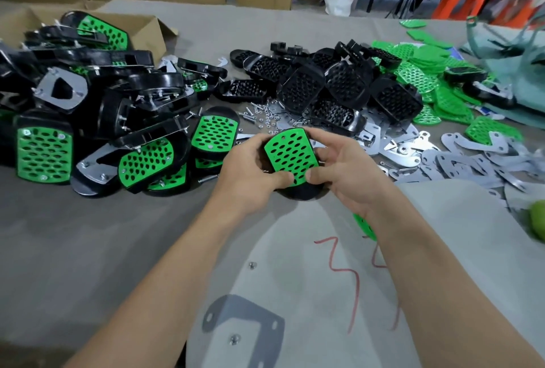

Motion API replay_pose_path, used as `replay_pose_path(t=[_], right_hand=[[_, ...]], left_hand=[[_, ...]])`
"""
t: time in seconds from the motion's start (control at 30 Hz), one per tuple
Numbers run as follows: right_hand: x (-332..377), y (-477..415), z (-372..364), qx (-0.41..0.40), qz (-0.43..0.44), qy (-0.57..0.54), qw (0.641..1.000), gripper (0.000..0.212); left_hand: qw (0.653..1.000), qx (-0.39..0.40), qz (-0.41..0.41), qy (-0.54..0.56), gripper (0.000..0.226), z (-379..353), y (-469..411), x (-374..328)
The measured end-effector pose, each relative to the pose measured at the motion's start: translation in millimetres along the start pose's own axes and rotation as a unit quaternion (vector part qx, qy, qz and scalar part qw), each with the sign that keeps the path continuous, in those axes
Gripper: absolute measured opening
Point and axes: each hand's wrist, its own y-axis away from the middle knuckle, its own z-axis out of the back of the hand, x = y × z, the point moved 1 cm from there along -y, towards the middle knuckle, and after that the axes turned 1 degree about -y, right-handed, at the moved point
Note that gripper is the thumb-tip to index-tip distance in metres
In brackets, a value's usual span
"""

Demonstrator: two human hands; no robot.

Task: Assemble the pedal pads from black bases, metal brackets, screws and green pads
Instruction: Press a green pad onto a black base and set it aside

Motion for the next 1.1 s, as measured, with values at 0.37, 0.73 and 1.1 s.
replay_pose_path(t=[0.37, 0.73, 1.1], right_hand=[[6, 2, -9, -0.015, 0.034, 0.060, 0.998, 0.024], [2, -8, -11, -0.087, 0.063, 0.073, 0.992, 0.016], [2, 2, -15, -0.060, 0.101, -0.020, 0.993, 0.020]], left_hand=[[0.999, -0.011, -0.029, -0.019, 0.057, 0, 2, -10], [0.996, -0.035, -0.041, -0.069, 0.058, -8, 5, -15], [0.986, -0.041, -0.017, 0.162, 0.014, -6, 5, -18]])
